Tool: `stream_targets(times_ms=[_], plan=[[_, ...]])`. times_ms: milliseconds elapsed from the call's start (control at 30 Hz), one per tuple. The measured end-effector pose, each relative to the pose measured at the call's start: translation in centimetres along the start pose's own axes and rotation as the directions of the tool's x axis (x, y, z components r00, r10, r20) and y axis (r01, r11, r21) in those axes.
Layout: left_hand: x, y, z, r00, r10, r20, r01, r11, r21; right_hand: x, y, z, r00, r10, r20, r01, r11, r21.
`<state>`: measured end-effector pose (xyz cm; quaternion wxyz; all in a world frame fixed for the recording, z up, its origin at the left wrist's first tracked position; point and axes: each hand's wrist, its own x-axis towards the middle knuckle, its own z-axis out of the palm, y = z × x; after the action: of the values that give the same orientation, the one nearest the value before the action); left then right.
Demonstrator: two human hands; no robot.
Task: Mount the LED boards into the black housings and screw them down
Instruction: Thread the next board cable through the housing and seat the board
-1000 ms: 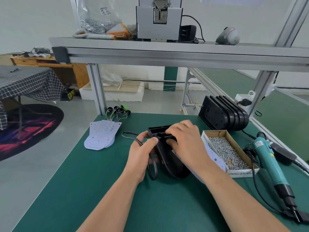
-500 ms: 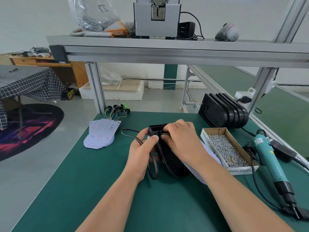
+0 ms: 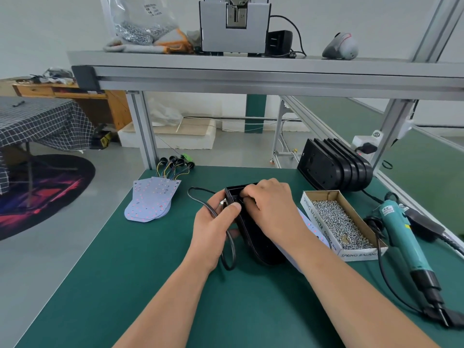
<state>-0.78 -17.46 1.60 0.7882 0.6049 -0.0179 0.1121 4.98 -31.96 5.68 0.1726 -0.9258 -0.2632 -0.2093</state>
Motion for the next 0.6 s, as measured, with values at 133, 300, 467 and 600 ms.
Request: stream_targets(times_ms=[133, 300, 467, 600], plan=[[-0.4, 0.3, 0.6, 0.999, 0.05, 0.014, -0.051, 0.997, 0.052, 0.2, -0.4, -0.1, 1.0, -0.003, -0.029, 0.0, 0.996, -0.092], [-0.5, 1.2, 0.5, 0.998, 0.044, 0.053, -0.047, 0.997, 0.064, 0.3, -0.1, -0.5, 0.998, -0.016, -0.068, 0.015, 1.0, -0.015], [-0.7, 1.2, 0.7, 0.997, 0.055, 0.048, -0.058, 0.996, 0.062, 0.3, 0.1, -0.8, 0.997, -0.024, -0.076, 0.021, 0.999, -0.033], [-0.9, 1.2, 1.1, 0.998, 0.053, 0.037, -0.056, 0.995, 0.084, 0.5, 0.2, -1.1, 0.998, -0.057, 0.039, 0.061, 0.991, -0.118]])
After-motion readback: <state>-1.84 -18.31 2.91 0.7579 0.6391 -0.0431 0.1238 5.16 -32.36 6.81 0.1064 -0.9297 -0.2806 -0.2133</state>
